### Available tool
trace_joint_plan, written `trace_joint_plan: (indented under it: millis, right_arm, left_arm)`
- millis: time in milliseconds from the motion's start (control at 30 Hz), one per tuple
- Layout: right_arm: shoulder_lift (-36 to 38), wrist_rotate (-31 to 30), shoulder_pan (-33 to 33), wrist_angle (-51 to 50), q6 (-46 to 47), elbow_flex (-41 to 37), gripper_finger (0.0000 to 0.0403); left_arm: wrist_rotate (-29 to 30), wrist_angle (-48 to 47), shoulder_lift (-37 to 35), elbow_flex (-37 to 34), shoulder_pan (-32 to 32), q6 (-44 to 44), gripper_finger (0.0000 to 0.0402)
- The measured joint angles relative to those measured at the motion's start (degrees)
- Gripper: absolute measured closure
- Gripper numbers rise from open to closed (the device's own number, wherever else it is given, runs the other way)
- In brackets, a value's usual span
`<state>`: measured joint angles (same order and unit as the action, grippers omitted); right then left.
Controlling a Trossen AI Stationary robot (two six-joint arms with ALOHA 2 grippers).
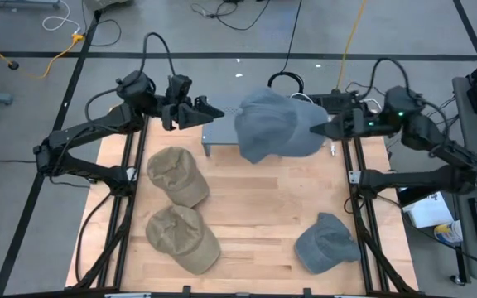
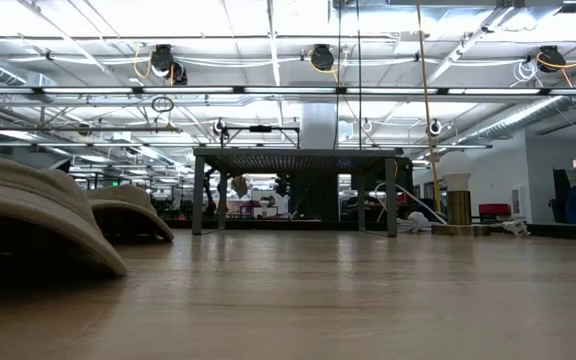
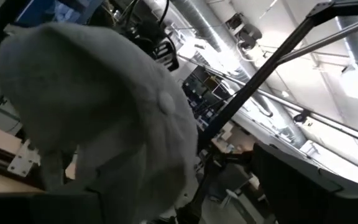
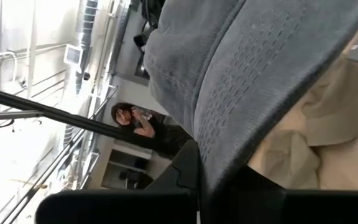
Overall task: Pick & Place hat
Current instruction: Put the top black cap on the shelf
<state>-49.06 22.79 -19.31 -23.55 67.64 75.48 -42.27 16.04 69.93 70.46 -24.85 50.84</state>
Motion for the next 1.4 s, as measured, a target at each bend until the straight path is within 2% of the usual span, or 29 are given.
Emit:
trace_joint_plan:
  millis: [67,200,567,767,967,1133,1400]
  right_arm:
    - [0.3,0.3,-1.6,-0.4,-1.0,0.0,0.04]
    - [-1.8,5.8,-6.3,0.2,-2.5,0.0,0.04]
    - [-14.4,30.4,-24.6,12.2,-2.2,0.0,0.04]
    - [-19.0,41.2,-34.5,13.1,-3.2,0.0,0.04]
    - [-23.1,44.3,-39.8,13.0,-8.5,0.0,0.04]
    - [-27.0,47.7,-41.1,12.2,-15.2,0.0,0.04]
    - [-33.3,47.8,-41.4,5.6,-24.2,0.0,0.04]
  left_arm:
    - [0.1,0.1,0.0,0.0,0.2,-0.2,0.011]
    - [0.2,0.1,0.0,0.0,0.2,-0.8,0.011]
    - [-0.2,0.5,0.0,0.0,1.5,-0.1,0.0095]
    - [-1.1,0.5,0.0,0.0,2.1,-0.1,0.0107]
    - [-1.3,0.5,0.0,0.0,2.1,-0.1,0.0114]
    - [-1.3,0.5,0.0,0.0,2.1,-0.1,0.0106]
    - [-1.3,0.5,0.0,0.0,2.1,0.7,0.0102]
